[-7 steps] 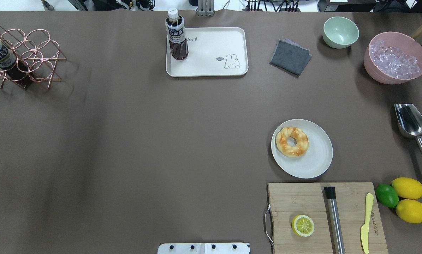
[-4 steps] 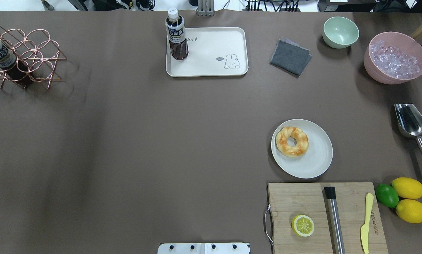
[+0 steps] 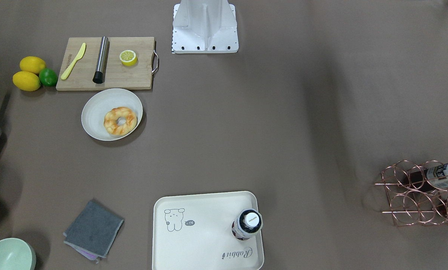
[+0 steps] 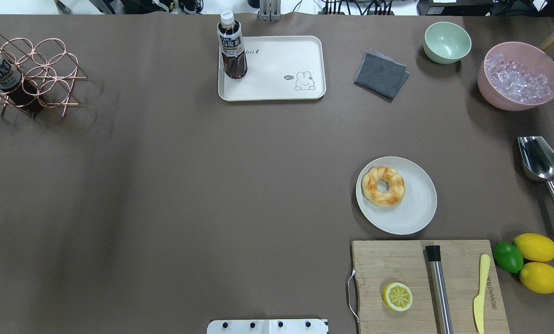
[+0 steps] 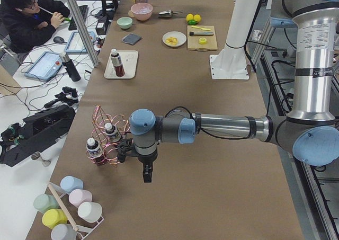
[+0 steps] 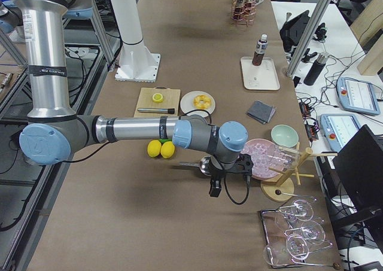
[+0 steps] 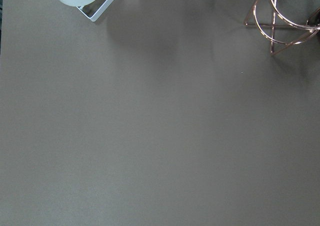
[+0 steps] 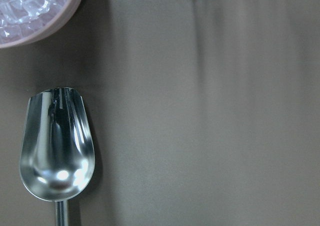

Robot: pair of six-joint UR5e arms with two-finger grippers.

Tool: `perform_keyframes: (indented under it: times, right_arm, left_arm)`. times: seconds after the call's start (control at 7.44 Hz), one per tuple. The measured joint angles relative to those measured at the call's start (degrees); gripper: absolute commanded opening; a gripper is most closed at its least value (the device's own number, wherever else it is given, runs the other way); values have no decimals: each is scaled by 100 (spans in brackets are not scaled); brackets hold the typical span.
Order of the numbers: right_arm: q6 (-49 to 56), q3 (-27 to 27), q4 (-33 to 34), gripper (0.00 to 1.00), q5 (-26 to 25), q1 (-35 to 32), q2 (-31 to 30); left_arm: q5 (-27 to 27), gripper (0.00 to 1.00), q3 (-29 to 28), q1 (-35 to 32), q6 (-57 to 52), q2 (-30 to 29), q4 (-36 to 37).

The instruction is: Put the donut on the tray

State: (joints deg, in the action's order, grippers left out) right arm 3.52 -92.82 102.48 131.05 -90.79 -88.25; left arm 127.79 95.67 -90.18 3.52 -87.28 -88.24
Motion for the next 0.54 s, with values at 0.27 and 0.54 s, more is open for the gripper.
perform_keyframes:
  times: [0.27, 0.54]
  right_arm:
    - [7, -33, -7, 100, 39, 0, -3]
    - [3, -31, -8, 100, 142, 0, -6]
  left_arm:
    - [0, 98, -20, 0, 4, -7, 0]
    - [0, 98, -35, 0, 6, -13, 0]
